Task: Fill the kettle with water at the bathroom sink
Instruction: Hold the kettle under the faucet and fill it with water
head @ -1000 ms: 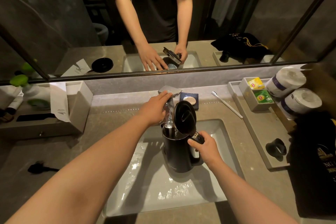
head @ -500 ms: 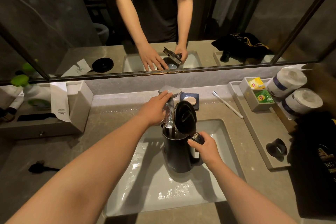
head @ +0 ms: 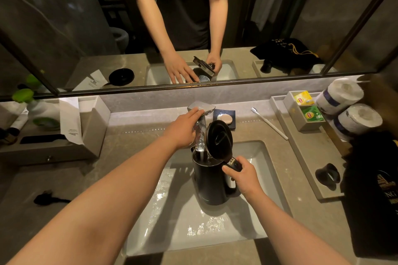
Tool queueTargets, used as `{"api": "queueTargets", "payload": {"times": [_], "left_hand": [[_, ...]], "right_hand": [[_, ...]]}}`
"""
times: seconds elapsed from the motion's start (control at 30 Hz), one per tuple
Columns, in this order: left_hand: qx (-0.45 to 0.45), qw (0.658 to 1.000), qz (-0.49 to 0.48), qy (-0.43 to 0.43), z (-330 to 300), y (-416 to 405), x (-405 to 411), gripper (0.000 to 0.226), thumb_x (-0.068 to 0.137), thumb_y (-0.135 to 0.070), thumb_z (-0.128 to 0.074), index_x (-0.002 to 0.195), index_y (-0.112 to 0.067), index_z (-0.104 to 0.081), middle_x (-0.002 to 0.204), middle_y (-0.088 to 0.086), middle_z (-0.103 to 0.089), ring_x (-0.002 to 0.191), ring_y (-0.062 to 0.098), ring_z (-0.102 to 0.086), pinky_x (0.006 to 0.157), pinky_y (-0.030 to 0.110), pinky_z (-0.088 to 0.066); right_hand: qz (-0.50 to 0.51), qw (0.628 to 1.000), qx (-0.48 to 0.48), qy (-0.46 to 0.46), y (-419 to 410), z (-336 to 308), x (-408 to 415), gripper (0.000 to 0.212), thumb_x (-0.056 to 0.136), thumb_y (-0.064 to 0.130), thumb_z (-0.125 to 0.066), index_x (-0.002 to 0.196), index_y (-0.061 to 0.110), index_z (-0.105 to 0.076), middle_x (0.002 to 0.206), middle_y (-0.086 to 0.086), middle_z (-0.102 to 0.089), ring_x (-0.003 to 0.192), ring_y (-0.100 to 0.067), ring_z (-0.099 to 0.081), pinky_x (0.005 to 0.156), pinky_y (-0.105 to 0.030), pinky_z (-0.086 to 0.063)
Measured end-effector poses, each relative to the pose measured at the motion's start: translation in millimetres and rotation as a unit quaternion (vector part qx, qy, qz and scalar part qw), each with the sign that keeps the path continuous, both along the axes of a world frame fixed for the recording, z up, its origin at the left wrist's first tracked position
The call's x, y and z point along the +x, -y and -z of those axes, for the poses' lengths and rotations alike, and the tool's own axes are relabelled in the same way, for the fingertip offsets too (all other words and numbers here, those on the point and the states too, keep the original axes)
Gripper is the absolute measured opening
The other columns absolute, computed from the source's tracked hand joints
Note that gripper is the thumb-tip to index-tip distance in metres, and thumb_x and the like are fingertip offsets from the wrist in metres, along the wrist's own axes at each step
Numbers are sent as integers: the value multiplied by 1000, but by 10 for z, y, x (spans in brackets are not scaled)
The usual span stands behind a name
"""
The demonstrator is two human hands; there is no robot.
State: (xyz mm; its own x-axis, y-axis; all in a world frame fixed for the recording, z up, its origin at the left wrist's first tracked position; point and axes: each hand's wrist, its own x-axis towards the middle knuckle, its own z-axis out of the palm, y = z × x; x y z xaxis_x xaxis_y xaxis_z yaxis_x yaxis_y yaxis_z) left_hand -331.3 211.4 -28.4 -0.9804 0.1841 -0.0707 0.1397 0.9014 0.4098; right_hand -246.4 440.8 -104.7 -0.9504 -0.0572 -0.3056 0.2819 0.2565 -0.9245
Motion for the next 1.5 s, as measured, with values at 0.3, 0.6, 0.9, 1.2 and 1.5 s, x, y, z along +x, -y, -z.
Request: {"api": "queueTargets", "payload": {"times": [0.3, 0.6, 0.9, 1.2, 1.5], "left_hand": [[2, 1000, 1, 3, 4, 3, -2, 65, 92, -17, -49, 149, -31, -20, 160, -3, -18, 138, 27, -31, 106, 44, -36], [3, 1000, -2, 9, -2, 3, -1, 66, 91, -13, -46, 149, -32, -20, 160, -3, -17, 139, 27, -30, 107, 44, -35], [-1, 1000, -2, 9, -15, -3, 10, 66, 91, -14, -46, 149, -32, -19, 160, -4, -17, 139, 27, -30, 106, 45, -36], [-5, 1000, 1, 18, -46, 0, 15, 70, 89, -8, -44, 150, -31, -18, 161, -3, -15, 140, 27, -28, 107, 45, -36], [-1, 1000, -1, 20, -32, -4, 13, 70, 88, -8, -44, 150, -31, -19, 161, -3, -15, 139, 28, -29, 107, 45, -36]], "right_hand": [[5, 1000, -5, -6, 0, 34, -4, 16, 83, 18, -77, 85, 22, -62, 81, 4, -63, 76, -17, -59, 68, -31, -47], [7, 1000, -7, -1, 10, 67, -1, 15, 83, 20, -77, 91, 20, -64, 87, 2, -65, 80, -17, -60, 69, -32, -49], [9, 1000, -4, -4, 12, 103, -4, 16, 82, 22, -78, 88, 20, -64, 85, 0, -66, 80, -18, -61, 67, -31, -50], [13, 1000, -10, -6, 9, 93, 5, 14, 83, 18, -77, 89, 18, -65, 82, 2, -64, 76, -18, -59, 68, -33, -49], [18, 1000, -16, -11, 5, 95, 16, 14, 82, 17, -77, 87, 17, -64, 80, 2, -64, 74, -17, -59, 65, -31, -48]]}}
